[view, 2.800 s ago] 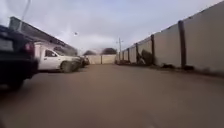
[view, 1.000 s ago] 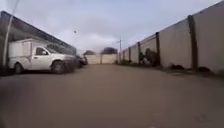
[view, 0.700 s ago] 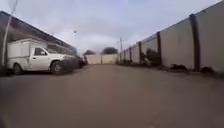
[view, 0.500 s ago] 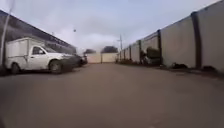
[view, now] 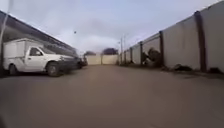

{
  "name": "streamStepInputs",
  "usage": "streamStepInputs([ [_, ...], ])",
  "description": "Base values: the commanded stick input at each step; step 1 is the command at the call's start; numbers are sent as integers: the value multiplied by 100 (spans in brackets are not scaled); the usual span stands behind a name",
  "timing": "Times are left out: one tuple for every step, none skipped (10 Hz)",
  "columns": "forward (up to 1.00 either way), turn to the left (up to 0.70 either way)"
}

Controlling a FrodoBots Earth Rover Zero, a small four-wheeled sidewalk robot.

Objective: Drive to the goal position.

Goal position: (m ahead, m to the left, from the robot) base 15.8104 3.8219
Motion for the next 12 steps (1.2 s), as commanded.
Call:
streamStepInputs([
  [50, 50],
  [50, 15],
  [50, 0],
  [50, 0],
  [50, 0],
  [50, 0],
  [50, 0],
  [50, 0],
  [50, 0],
  [50, 0],
  [50, 0],
  [50, 0],
])
